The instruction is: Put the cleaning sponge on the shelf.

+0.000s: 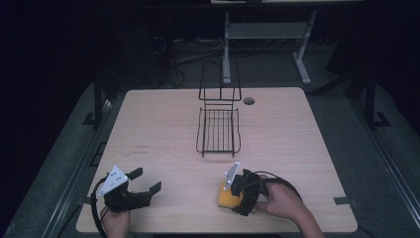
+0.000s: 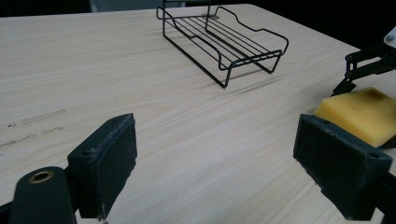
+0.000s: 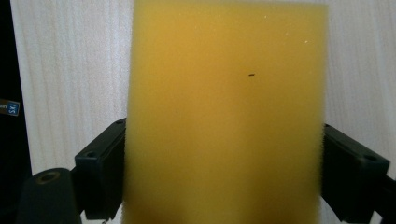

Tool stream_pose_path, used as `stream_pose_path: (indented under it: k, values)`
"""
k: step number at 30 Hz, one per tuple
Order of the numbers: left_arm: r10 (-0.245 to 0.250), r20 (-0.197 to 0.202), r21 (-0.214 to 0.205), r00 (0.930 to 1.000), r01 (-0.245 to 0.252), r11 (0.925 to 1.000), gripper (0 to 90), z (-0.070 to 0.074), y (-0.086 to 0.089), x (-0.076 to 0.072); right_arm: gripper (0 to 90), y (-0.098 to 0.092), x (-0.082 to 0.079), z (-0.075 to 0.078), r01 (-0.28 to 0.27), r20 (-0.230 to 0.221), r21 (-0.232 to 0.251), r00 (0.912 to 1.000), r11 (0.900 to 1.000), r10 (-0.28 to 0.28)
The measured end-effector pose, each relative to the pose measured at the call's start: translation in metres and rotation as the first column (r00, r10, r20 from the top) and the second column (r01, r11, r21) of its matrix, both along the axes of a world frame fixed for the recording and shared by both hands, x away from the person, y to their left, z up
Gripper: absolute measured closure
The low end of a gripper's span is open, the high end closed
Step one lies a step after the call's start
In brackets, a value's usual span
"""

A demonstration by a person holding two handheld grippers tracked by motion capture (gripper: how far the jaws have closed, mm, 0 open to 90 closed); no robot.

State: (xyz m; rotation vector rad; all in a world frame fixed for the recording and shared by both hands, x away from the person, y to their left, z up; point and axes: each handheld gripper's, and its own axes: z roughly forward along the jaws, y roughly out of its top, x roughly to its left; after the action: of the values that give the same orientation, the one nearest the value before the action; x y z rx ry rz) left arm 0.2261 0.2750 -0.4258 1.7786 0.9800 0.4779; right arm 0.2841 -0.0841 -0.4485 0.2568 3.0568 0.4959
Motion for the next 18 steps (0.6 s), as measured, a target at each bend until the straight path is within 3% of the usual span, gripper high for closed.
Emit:
stream_pose_path:
  k: [7, 18]
  values:
    - [0.001, 0.000, -0.001, 1.0000, -0.001, 1.0000, 12.8, -0.0001, 0.0001, 0.0002, 20.5, -0.0008, 0.0006, 0.0006, -0.007, -0.007, 0.007, 1.0000, 1.0000, 0.007]
    - [0.002, 0.000, -0.003, 1.0000, -0.002, 1.0000, 12.8, 0.0000, 0.0003, 0.0002, 21.2, -0.0006, -0.0009, 0.0040, -0.017, 0.002, 0.012, 0.9999, 0.9998, 0.017]
